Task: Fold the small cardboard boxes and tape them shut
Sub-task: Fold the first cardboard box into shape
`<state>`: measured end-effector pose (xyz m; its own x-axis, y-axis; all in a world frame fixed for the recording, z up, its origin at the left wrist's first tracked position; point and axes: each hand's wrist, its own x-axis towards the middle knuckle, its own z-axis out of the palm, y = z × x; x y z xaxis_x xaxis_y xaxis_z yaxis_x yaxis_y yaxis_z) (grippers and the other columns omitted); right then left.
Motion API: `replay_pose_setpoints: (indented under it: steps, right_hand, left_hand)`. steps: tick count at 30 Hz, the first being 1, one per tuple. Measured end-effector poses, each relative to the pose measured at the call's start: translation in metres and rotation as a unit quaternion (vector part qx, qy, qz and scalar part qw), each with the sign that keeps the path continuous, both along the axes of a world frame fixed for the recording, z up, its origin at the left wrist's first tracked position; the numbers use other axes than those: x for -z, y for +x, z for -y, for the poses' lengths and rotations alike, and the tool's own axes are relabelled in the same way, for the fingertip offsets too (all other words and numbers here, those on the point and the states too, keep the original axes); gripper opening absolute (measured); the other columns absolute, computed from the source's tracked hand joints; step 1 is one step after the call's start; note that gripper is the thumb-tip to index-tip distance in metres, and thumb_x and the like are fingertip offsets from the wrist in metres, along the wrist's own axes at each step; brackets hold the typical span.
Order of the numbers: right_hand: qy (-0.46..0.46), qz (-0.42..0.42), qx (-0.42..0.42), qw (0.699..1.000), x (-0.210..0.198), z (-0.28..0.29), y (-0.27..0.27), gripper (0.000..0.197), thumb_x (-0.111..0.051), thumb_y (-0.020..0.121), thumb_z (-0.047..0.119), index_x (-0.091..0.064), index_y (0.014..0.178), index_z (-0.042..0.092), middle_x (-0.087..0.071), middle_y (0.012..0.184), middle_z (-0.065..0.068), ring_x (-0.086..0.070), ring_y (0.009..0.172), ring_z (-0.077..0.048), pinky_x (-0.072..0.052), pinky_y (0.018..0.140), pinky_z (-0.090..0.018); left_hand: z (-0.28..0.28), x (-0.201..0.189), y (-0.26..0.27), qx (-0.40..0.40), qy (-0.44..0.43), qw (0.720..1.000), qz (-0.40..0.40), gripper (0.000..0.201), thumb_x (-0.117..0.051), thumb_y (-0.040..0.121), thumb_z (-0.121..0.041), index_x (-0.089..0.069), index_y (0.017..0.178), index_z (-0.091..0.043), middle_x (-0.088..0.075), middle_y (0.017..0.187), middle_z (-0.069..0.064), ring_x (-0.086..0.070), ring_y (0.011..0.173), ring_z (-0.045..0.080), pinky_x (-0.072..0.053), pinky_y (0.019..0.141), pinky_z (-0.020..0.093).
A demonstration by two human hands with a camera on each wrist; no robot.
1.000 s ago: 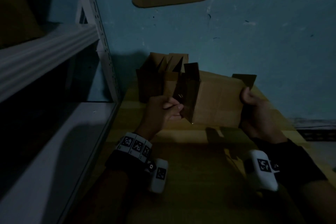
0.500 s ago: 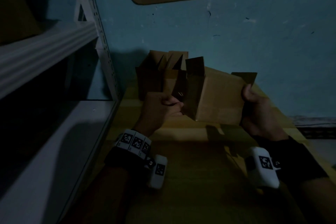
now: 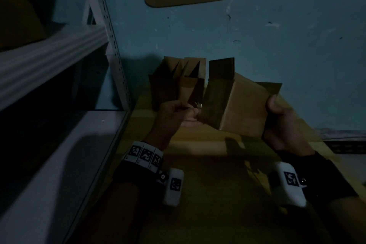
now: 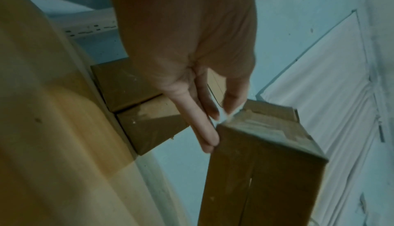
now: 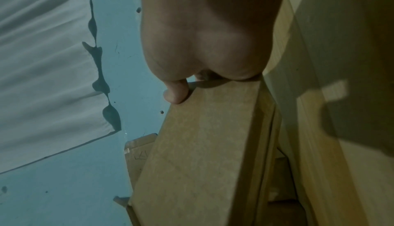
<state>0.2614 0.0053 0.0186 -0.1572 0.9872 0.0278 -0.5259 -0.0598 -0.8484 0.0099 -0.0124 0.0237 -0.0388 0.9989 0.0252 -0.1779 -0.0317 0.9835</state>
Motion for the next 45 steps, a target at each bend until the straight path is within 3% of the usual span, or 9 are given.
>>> replay_pose_setpoints:
  steps: [5, 8, 14, 23, 28, 32, 36, 41, 45]
  right_hand:
    - [-0.024, -0.019, -0.006, 1.0, -0.001, -0.001, 0.001, 0.046, -0.032, 0.108, 0.04, -0.059, 0.135, 0.013, -0.067, 0.13, -0.013, -0.069, 0.114, -0.029, -0.061, 0.074, -0.043]
    - [-0.018, 0.001, 0.001, 1.0, 0.0, -0.003, 0.002, 0.047, -0.031, 0.109, 0.039, -0.057, 0.138, 0.012, -0.067, 0.131, -0.013, -0.067, 0.117, -0.03, -0.061, 0.076, -0.045]
    - [0.008, 0.035, 0.007, 0.999, 0.004, -0.006, -0.001, 0.04, -0.031, 0.11, 0.035, -0.062, 0.129, 0.018, -0.069, 0.123, -0.006, -0.067, 0.114, -0.026, -0.061, 0.074, -0.042]
    - [0.015, 0.062, 0.011, 0.998, 0.013, -0.011, 0.0, 0.049, -0.031, 0.109, 0.042, -0.051, 0.144, 0.012, -0.061, 0.138, -0.015, -0.061, 0.124, -0.033, -0.059, 0.088, -0.05]
    - [0.057, 0.211, 0.068, 0.974, 0.017, -0.013, -0.01, 0.051, -0.044, 0.104, 0.048, -0.049, 0.14, 0.011, -0.064, 0.125, -0.008, -0.068, 0.099, -0.017, -0.055, 0.061, -0.02]
    - [0.101, 0.271, 0.066, 0.955, 0.022, -0.015, -0.017, 0.098, -0.077, 0.072, 0.067, -0.03, 0.144, 0.02, -0.058, 0.138, -0.003, -0.064, 0.12, -0.022, -0.057, 0.089, -0.039]
    - [0.126, 0.3, 0.036, 0.945, 0.016, -0.011, -0.027, 0.117, -0.088, 0.062, 0.059, -0.011, 0.145, 0.032, -0.057, 0.141, 0.001, -0.064, 0.121, -0.016, -0.055, 0.098, -0.039]
    - [0.08, 0.271, 0.05, 0.958, 0.007, -0.003, -0.034, 0.101, -0.088, 0.066, 0.047, -0.022, 0.14, 0.03, -0.06, 0.13, 0.009, -0.068, 0.1, 0.001, -0.057, 0.067, -0.013]
    - [0.069, 0.232, 0.063, 0.968, 0.007, -0.002, -0.033, 0.084, -0.078, 0.071, 0.033, -0.02, 0.13, 0.041, -0.06, 0.119, 0.015, -0.067, 0.096, 0.002, -0.057, 0.065, -0.015]
  left_hand:
    - [0.002, -0.006, 0.004, 0.035, -0.04, 0.997, 0.058, 0.022, -0.053, 0.095, -0.019, -0.062, 0.09, 0.0, -0.073, 0.087, 0.013, -0.074, 0.075, 0.026, -0.062, 0.068, 0.037]
    - [0.002, -0.009, 0.003, 0.045, -0.039, 0.998, 0.029, 0.044, -0.062, 0.075, -0.043, -0.064, 0.095, -0.005, -0.075, 0.088, 0.01, -0.073, 0.078, 0.029, -0.061, 0.073, 0.041]
    - [0.007, -0.009, 0.004, 0.032, -0.023, 0.999, -0.002, 0.016, -0.073, 0.08, -0.003, -0.067, 0.094, -0.011, -0.073, 0.086, -0.002, -0.074, 0.073, 0.016, -0.058, 0.057, 0.028]
    - [0.001, 0.0, 0.005, -0.003, 0.038, 0.999, -0.013, 0.02, -0.065, 0.086, 0.007, -0.064, 0.069, -0.003, -0.074, 0.078, 0.005, -0.074, 0.073, 0.016, -0.06, 0.058, 0.029]
    - [-0.001, 0.005, 0.008, -0.04, 0.062, 0.995, -0.069, 0.017, -0.065, 0.088, 0.006, -0.06, 0.074, -0.003, -0.068, 0.085, 0.01, -0.072, 0.072, 0.015, -0.059, 0.059, 0.024]
    - [-0.009, 0.011, 0.007, -0.084, 0.091, 0.985, -0.119, 0.022, -0.069, 0.086, 0.003, -0.059, 0.069, -0.008, -0.067, 0.079, 0.006, -0.07, 0.071, 0.006, -0.059, 0.059, 0.025]
    - [-0.012, 0.016, 0.006, -0.095, 0.118, 0.976, -0.158, 0.016, -0.069, 0.087, -0.001, -0.06, 0.075, -0.004, -0.067, 0.083, 0.006, -0.069, 0.082, 0.007, -0.061, 0.065, 0.029]
    - [-0.011, 0.017, 0.005, -0.084, 0.137, 0.973, -0.166, 0.017, -0.069, 0.087, -0.001, -0.059, 0.075, -0.006, -0.067, 0.082, 0.007, -0.07, 0.083, 0.009, -0.061, 0.066, 0.03]
    - [-0.011, 0.015, 0.004, -0.078, 0.128, 0.978, -0.148, 0.013, -0.069, 0.087, -0.001, -0.06, 0.079, -0.006, -0.068, 0.094, 0.015, -0.07, 0.093, 0.019, -0.061, 0.07, 0.032]
